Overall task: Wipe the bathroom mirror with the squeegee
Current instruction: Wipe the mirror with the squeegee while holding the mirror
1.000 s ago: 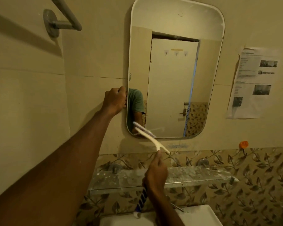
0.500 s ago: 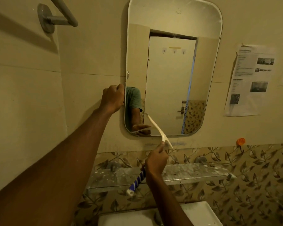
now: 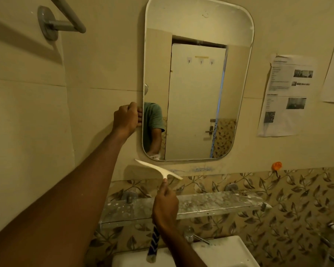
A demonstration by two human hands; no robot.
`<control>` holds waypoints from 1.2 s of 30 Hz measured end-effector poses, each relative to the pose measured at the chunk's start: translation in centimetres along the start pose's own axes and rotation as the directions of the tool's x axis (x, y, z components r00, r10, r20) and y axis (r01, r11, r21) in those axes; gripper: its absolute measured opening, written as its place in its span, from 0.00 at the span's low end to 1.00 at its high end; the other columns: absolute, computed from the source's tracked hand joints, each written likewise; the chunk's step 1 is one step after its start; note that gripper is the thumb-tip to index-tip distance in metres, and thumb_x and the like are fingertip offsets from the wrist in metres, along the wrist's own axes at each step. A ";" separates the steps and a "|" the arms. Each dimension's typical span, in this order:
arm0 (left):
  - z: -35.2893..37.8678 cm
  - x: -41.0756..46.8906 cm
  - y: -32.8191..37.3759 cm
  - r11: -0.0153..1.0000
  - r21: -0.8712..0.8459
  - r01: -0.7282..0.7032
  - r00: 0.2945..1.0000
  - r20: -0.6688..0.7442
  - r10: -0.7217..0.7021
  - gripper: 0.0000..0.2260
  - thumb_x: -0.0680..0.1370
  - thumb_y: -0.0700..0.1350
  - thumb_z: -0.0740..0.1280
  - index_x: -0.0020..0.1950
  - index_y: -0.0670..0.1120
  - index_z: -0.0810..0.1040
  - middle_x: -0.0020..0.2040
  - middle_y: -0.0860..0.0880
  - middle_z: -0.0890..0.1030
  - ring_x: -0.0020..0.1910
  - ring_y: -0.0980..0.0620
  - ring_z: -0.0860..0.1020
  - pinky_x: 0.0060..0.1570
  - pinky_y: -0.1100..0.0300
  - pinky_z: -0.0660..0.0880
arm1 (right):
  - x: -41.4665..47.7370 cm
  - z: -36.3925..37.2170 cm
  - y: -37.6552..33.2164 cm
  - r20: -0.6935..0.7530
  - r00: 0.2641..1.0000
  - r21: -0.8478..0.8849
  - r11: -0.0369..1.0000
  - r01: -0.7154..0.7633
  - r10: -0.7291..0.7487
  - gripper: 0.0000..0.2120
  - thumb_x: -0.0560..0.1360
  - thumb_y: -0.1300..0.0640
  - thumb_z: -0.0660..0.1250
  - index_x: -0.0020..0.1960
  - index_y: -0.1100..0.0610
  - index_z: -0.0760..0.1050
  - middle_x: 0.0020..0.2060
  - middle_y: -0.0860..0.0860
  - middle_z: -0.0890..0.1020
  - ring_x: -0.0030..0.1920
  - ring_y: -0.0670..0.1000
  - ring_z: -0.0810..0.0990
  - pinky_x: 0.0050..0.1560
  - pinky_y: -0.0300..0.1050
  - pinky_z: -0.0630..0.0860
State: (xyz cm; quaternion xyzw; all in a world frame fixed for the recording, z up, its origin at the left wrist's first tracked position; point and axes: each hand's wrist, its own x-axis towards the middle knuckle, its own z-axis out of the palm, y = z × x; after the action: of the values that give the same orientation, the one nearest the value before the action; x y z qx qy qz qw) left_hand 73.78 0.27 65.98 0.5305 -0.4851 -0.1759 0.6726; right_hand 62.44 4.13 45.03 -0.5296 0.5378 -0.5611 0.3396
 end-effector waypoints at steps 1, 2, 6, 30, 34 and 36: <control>0.0 -0.2 -0.3 0.999 -0.034 0.008 1.000 0.002 -0.008 0.15 0.81 0.46 0.54 0.45 0.44 0.78 0.45 0.42 0.81 0.45 0.46 0.81 0.45 0.55 0.80 | 0.1 -0.8 -0.1 0.002 1.000 0.000 1.000 0.021 -0.021 0.25 0.81 0.42 0.49 0.36 0.53 0.74 0.27 0.49 0.75 0.26 0.46 0.71 0.28 0.42 0.68; 0.0 -0.4 -0.6 0.998 -0.061 0.007 1.000 -0.002 -0.007 0.14 0.81 0.46 0.55 0.47 0.44 0.78 0.47 0.42 0.81 0.46 0.46 0.81 0.46 0.56 0.80 | 0.4 -1.8 -0.1 -0.003 0.999 -0.007 0.999 0.049 -0.049 0.24 0.81 0.43 0.50 0.35 0.52 0.73 0.26 0.48 0.74 0.25 0.45 0.70 0.26 0.39 0.66; 0.8 -2.2 -1.9 0.993 -0.081 -0.088 0.992 -0.096 0.080 0.10 0.80 0.47 0.59 0.46 0.50 0.79 0.47 0.44 0.83 0.48 0.46 0.82 0.54 0.49 0.80 | 1.8 -6.1 0.6 -0.040 0.988 -0.101 0.984 0.144 -0.149 0.25 0.82 0.44 0.50 0.33 0.56 0.71 0.25 0.49 0.71 0.25 0.45 0.67 0.25 0.37 0.62; 3.8 -5.2 -6.1 0.988 0.157 0.009 0.956 -0.290 0.037 0.16 0.82 0.45 0.56 0.34 0.51 0.71 0.33 0.53 0.73 0.32 0.58 0.70 0.33 0.61 0.67 | 7.0 -7.7 -2.0 0.109 0.871 -0.323 0.811 0.487 -0.479 0.19 0.82 0.47 0.50 0.45 0.56 0.73 0.26 0.46 0.73 0.23 0.44 0.70 0.22 0.38 0.64; 3.9 -5.1 -5.8 0.983 0.181 0.021 0.958 -0.285 0.032 0.15 0.82 0.45 0.55 0.37 0.47 0.73 0.34 0.50 0.73 0.31 0.57 0.70 0.33 0.61 0.66 | 6.3 -8.0 -0.8 0.165 0.879 -0.371 0.798 0.475 -0.447 0.16 0.82 0.47 0.50 0.45 0.53 0.71 0.27 0.45 0.72 0.23 0.43 0.70 0.24 0.34 0.60; 3.9 -5.1 -5.9 0.978 0.209 0.027 0.960 -0.278 0.033 0.13 0.82 0.45 0.55 0.43 0.43 0.75 0.37 0.48 0.74 0.33 0.57 0.70 0.33 0.60 0.66 | 5.8 -8.0 -0.3 0.175 0.891 -0.385 0.804 0.454 -0.419 0.15 0.83 0.47 0.50 0.43 0.52 0.69 0.27 0.44 0.70 0.24 0.42 0.68 0.24 0.33 0.57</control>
State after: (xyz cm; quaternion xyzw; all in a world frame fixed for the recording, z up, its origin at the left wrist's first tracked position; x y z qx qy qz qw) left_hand 69.72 -0.26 58.23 0.6173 -0.4018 -0.0456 0.6748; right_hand 53.60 0.57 47.74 -0.7213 0.4940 -0.4746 0.1026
